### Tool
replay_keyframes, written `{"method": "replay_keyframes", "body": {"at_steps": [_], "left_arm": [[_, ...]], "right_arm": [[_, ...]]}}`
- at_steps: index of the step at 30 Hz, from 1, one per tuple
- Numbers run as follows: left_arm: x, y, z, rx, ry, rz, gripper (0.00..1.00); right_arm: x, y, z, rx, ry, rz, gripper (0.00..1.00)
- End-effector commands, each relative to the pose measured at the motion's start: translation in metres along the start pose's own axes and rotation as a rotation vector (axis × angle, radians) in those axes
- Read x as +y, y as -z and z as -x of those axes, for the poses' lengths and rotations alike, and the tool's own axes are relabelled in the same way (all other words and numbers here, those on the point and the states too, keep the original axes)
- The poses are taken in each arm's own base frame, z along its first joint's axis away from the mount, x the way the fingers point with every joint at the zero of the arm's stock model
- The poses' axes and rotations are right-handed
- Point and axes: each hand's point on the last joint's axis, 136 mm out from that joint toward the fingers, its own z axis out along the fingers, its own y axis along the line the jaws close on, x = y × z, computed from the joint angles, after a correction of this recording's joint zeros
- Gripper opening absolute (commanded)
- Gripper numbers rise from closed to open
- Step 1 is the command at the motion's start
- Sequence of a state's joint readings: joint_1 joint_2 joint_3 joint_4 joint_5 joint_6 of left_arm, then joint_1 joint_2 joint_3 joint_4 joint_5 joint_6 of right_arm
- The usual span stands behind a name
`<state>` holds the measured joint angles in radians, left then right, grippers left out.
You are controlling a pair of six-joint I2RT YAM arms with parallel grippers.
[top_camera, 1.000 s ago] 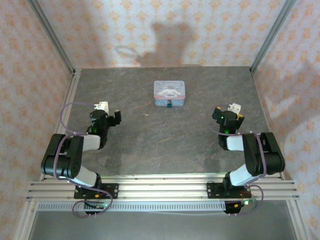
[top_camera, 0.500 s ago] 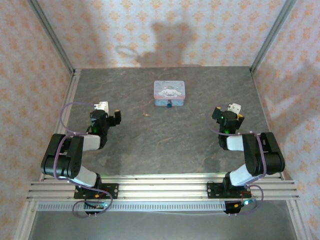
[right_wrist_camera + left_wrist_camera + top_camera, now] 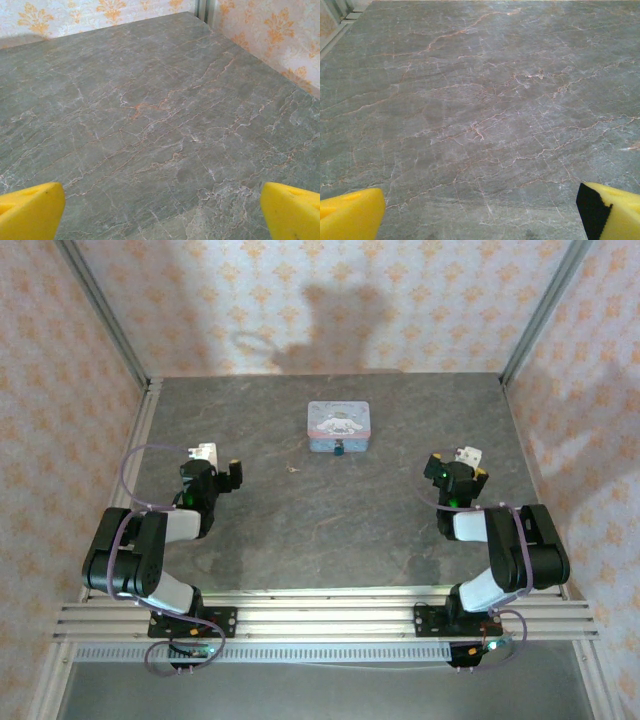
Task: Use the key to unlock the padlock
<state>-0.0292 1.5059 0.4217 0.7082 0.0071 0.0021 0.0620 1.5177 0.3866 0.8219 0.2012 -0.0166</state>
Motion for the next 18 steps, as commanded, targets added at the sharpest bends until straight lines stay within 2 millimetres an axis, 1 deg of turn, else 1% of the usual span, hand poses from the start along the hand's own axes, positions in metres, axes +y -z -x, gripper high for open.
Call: {"method": "replay_keyframes", "body": {"at_steps": [1, 14, 17, 18], "left_arm": [[0.0038, 0.0004, 0.0139, -0.045, -0.013, 0.025, 1.00], [0.0055, 0.0001, 0.0137, -0.043, -0.006, 0.030, 1.00], [0.0062, -0.0001, 0.0134, -0.041, -0.004, 0.029, 1.00], [0.0060, 0.0003, 0.0138, -0.044, -0.004, 0.028, 1.00]], "right_arm": [[0.0011, -0.0030, 0.0032, 0.001, 0.001, 0.001, 0.99], [0.0007, -0.0021, 0.0026, -0.001, 0.001, 0.002, 1.00], [0.0045, -0.0001, 0.0057, -0.002, 0.009, 0.025, 0.99], [0.0052, 0.0022, 0.0099, -0.007, 0.008, 0.030, 0.99]]}}
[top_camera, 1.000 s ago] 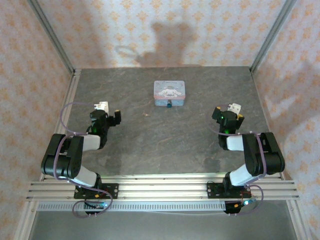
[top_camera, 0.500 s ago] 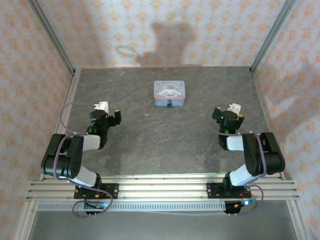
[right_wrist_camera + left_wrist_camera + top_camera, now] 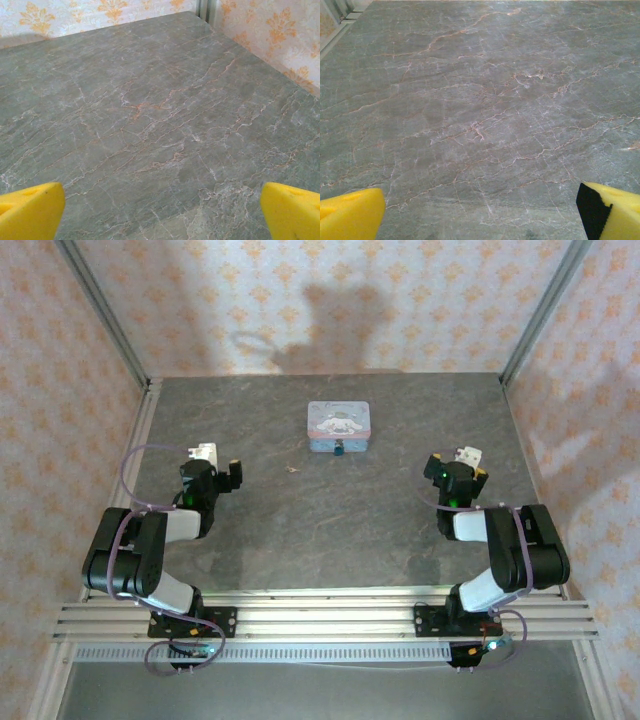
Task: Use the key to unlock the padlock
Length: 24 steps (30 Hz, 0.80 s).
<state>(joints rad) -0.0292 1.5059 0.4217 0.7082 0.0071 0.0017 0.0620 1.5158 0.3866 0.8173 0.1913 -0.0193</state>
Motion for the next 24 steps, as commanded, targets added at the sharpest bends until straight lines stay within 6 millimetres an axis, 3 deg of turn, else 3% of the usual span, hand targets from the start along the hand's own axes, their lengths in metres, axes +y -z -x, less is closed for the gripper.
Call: {"method": "replay_keyframes", "body": {"at_steps": [1, 5, 9, 11, 15, 17, 21, 24], "left_arm": [[0.007, 0.000, 0.016, -0.044, -0.001, 0.030, 1.00], [0.022, 0.004, 0.034, 0.115, 0.049, 0.115, 1.00], [0.018, 0.013, 0.040, 0.189, 0.103, 0.093, 1.00], [0.010, 0.020, 0.039, 0.234, 0.135, 0.057, 1.00], [-0.016, 0.034, 0.024, 0.380, 0.172, -0.043, 0.96], [-0.033, 0.041, 0.014, 0.450, 0.191, -0.091, 0.90], [-0.076, 0.054, 0.002, 0.534, 0.261, -0.218, 0.79], [-0.100, 0.059, -0.001, 0.547, 0.260, -0.265, 0.77]], "right_arm": [[0.003, 0.004, 0.013, -0.013, 0.004, 0.020, 0.99], [0.001, 0.022, 0.032, 0.029, -0.014, 0.020, 0.99], [0.007, 0.039, 0.043, 0.143, -0.107, 0.048, 0.99], [0.011, 0.044, 0.040, 0.228, -0.155, 0.054, 1.00], [0.029, 0.054, 0.029, 0.414, -0.212, 0.076, 0.90], [0.046, 0.059, 0.021, 0.481, -0.218, 0.091, 0.86], [0.102, 0.070, 0.000, 0.538, -0.171, 0.183, 0.80], [0.141, 0.074, -0.011, 0.531, -0.109, 0.225, 0.76]]}}
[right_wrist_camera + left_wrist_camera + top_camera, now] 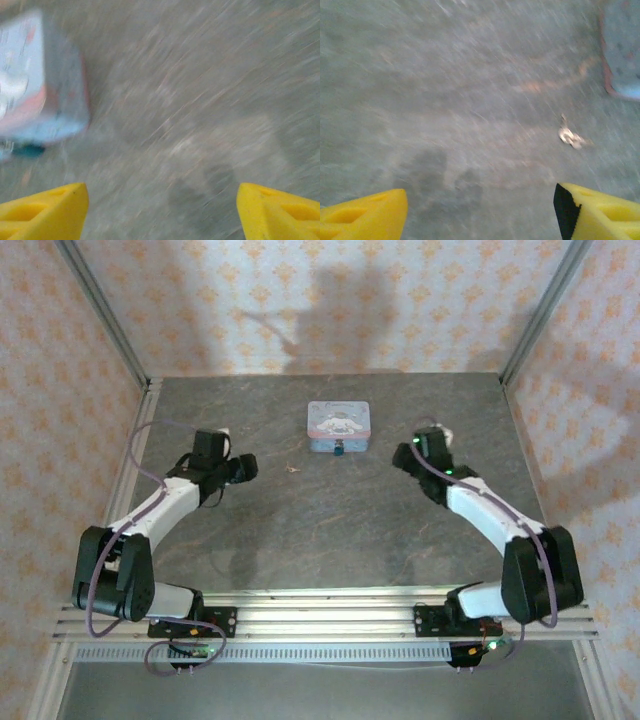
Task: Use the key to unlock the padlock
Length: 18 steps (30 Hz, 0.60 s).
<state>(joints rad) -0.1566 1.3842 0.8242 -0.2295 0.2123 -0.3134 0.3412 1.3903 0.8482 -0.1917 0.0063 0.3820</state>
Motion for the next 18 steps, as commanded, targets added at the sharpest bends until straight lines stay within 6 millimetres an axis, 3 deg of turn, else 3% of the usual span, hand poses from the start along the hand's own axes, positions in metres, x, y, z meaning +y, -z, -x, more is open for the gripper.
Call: {"method": "replay_keyframes", "body": {"at_steps": [1, 4, 8, 10, 14, 18], "left_arm": [[-0.028, 0.001, -0.017, 0.086, 0.041, -0.068, 0.77], [-0.026, -0.001, -0.018, 0.107, 0.064, -0.033, 0.75], [-0.004, 0.011, -0.015, 0.102, 0.104, 0.102, 0.72], [0.007, 0.016, -0.018, 0.101, 0.117, 0.152, 0.72], [0.021, 0.020, -0.032, 0.116, 0.162, 0.164, 0.72], [0.028, 0.018, -0.049, 0.153, 0.198, 0.135, 0.72]], "right_arm": [[0.031, -0.009, -0.019, 0.041, 0.024, -0.014, 0.73], [0.083, -0.017, -0.033, 0.063, 0.121, 0.043, 0.66], [0.161, -0.020, -0.054, 0.117, 0.322, 0.136, 0.57], [0.190, -0.023, -0.066, 0.159, 0.405, 0.183, 0.53], [0.229, -0.038, -0.085, 0.280, 0.471, 0.276, 0.41], [0.249, -0.054, -0.092, 0.347, 0.546, 0.285, 0.36]]}}
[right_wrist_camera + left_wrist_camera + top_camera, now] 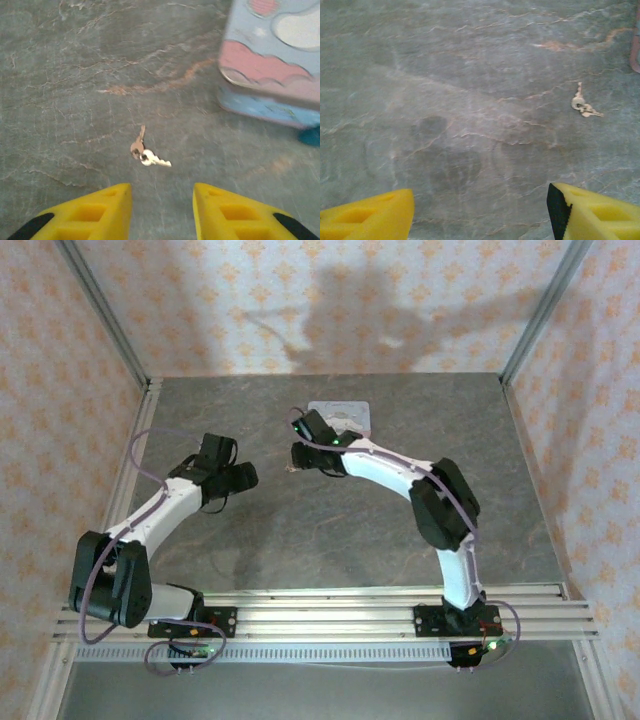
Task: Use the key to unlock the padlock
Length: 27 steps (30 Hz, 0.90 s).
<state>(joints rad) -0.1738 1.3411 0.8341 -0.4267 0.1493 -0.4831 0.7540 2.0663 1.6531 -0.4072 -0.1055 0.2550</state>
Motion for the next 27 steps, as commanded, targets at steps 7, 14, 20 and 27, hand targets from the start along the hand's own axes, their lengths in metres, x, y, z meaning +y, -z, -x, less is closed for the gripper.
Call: {"method": "replay_keyframes", "body": {"at_steps": [7, 14, 20, 27], "left_arm": [[0.016, -0.008, -0.026, 0.103, 0.041, 0.000, 0.71], [0.011, -0.017, -0.023, 0.152, 0.007, -0.004, 0.71], [0.012, -0.023, -0.022, 0.175, -0.005, -0.006, 0.71], [0.013, -0.026, -0.024, 0.190, -0.002, -0.010, 0.71]], "right_arm": [[0.004, -0.050, -0.024, 0.266, 0.183, -0.016, 0.41], [0.005, -0.074, -0.029, 0.323, 0.225, -0.029, 0.43], [0.010, -0.077, -0.039, 0.348, 0.260, -0.004, 0.44], [0.016, -0.076, -0.047, 0.361, 0.325, -0.019, 0.46]]}}
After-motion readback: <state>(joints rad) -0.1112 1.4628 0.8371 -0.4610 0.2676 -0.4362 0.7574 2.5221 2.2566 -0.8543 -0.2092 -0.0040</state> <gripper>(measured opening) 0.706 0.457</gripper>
